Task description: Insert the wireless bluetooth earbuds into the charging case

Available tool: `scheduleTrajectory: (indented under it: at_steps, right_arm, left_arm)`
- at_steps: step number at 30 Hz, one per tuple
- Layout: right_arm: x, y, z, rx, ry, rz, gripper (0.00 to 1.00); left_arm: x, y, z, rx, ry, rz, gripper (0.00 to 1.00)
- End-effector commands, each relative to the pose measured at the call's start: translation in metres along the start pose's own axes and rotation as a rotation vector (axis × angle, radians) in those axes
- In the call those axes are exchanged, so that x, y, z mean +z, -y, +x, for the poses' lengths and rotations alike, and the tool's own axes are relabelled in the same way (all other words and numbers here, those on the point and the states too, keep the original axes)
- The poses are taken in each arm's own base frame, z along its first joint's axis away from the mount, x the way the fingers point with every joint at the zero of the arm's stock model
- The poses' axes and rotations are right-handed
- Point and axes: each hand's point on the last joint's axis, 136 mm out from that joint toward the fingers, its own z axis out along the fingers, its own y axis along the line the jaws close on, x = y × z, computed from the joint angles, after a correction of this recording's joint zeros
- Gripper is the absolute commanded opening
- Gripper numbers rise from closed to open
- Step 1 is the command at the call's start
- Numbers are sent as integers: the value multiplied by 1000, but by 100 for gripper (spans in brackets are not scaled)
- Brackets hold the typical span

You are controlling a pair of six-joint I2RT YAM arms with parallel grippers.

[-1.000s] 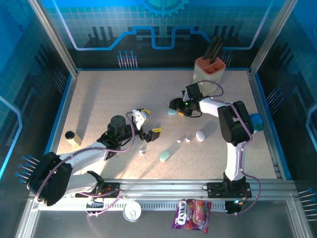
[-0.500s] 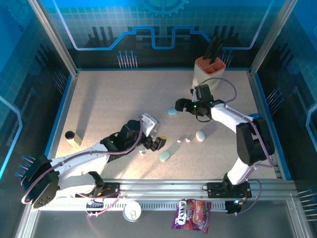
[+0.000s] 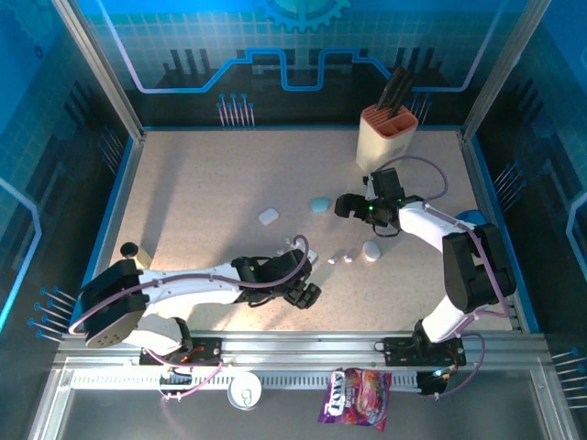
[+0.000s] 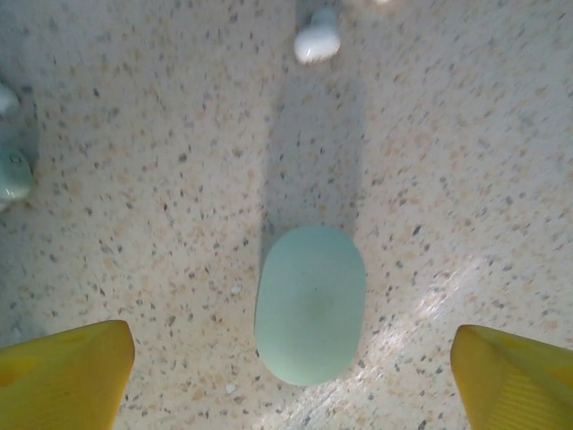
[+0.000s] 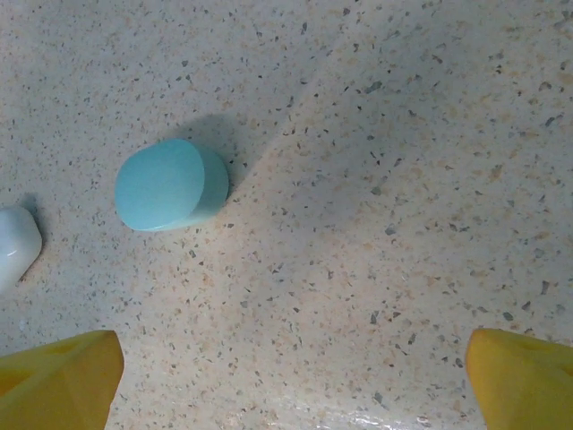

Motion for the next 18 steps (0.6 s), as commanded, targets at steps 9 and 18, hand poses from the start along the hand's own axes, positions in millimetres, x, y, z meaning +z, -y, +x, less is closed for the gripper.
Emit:
scheduleTrajectory:
  at_steps: [9, 18]
  right_arm:
    - [-2, -6, -13, 0, 10, -29, 98]
    - [-7, -9, -14, -3, 13, -34, 98]
  left_arm:
    - [27, 11, 23, 25, -150, -12, 74]
    - [40, 15, 24, 79, -162, -4, 43]
